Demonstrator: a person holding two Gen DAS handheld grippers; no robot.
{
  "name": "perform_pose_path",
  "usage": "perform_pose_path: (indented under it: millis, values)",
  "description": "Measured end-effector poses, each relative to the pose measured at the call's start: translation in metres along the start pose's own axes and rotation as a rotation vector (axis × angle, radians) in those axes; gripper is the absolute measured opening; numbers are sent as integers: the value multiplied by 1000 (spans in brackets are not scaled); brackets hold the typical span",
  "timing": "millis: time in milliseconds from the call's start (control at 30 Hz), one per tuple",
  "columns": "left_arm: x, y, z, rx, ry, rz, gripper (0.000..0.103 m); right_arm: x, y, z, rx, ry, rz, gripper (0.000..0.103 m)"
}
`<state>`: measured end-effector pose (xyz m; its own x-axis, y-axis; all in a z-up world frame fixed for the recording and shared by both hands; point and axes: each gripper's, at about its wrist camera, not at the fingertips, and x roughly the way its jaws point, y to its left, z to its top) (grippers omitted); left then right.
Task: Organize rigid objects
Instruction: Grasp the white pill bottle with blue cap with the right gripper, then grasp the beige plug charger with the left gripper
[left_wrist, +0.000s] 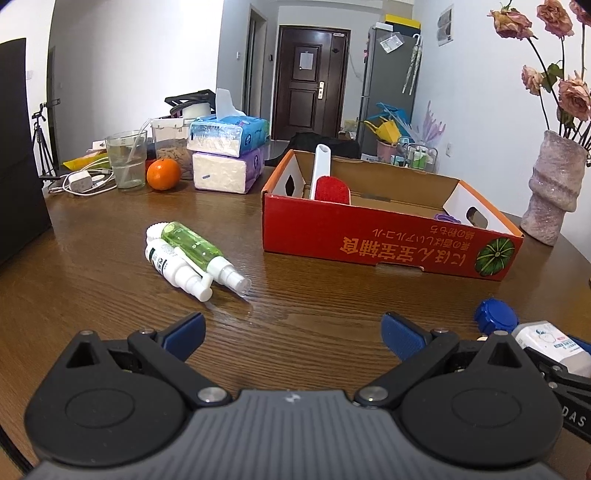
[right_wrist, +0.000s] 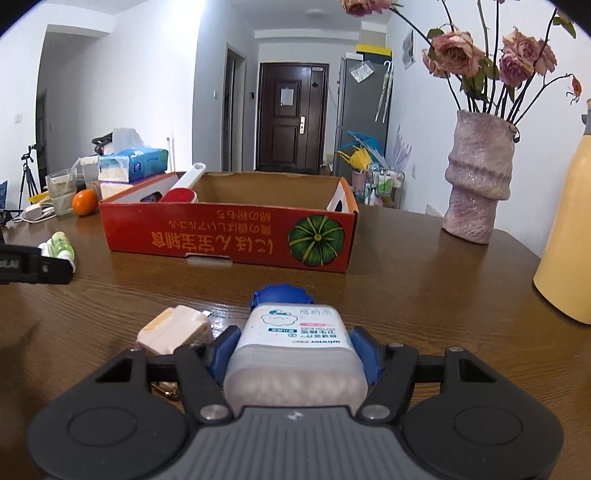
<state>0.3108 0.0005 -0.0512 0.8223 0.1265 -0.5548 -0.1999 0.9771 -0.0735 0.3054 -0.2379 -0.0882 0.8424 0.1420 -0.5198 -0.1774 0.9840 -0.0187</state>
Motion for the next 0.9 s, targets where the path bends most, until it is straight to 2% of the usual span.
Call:
perform_pose_path:
  millis: [267, 367, 467, 733, 900]
  values:
    - [-5, -18, -3, -1, -14, -25, 103, -14, -9, 2, 21, -50, 6, 64]
    - [-10, -29, -5, 6, -47, -4, 103, -19, -16, 2, 31, -68, 6, 64]
    - [-15, -38, -6, 9, -66, -24, 103, -23, -24, 2, 45, -82, 2, 64]
    - [-20, -74, -11, 56, -63, -75, 103, -32, -52, 2, 82, -118, -14, 64]
    - [-17, -104, -21, 117, -30, -96, 103, -38, -72, 2, 99, -141, -30, 64]
